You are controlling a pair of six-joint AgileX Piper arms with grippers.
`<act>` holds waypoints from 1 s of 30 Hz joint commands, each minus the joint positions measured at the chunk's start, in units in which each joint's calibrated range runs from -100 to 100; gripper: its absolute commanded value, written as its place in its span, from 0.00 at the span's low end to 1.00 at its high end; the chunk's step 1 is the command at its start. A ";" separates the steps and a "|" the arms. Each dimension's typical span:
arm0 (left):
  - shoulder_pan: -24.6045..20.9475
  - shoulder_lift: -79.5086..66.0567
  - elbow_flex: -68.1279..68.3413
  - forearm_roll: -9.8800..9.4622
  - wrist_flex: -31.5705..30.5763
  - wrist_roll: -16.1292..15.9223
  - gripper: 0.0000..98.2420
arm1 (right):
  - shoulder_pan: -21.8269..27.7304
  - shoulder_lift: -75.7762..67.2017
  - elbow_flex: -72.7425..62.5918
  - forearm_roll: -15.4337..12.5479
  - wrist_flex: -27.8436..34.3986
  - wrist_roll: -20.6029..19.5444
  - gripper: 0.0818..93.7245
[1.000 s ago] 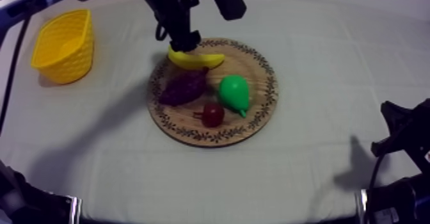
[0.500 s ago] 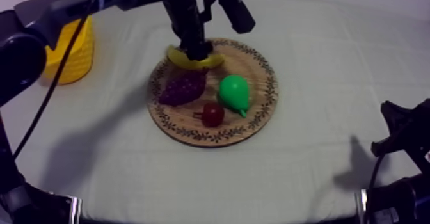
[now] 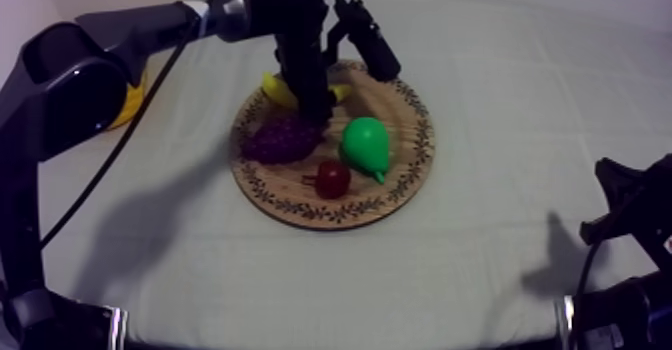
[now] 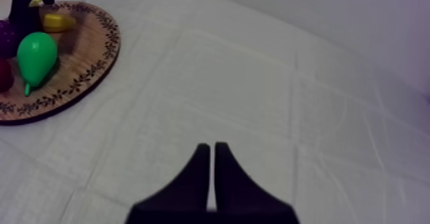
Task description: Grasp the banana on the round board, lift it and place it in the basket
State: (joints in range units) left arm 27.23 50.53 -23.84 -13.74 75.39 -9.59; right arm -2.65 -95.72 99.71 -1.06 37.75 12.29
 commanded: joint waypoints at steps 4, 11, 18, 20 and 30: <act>0.02 0.88 -0.18 0.22 0.39 0.17 0.53 | -0.03 -0.03 -0.05 0.01 0.00 -0.01 0.01; 0.11 2.04 -0.83 0.82 0.87 0.33 0.33 | -0.03 -0.03 -0.05 0.01 0.00 -0.01 0.01; 0.21 -1.94 1.42 0.96 0.31 0.63 0.22 | -0.03 -0.03 -0.05 0.01 0.00 -0.01 0.01; 0.22 -5.22 3.41 0.98 -0.31 0.92 0.21 | -0.03 -0.03 -0.05 0.01 0.00 -0.01 0.01; -2.03 -27.56 11.58 3.40 -1.19 3.61 0.20 | -0.03 -0.03 -0.05 0.01 0.00 -0.01 0.01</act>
State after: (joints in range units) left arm 25.58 29.63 -12.53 -10.74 74.11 -6.20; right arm -2.65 -95.72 99.71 -1.06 37.75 12.29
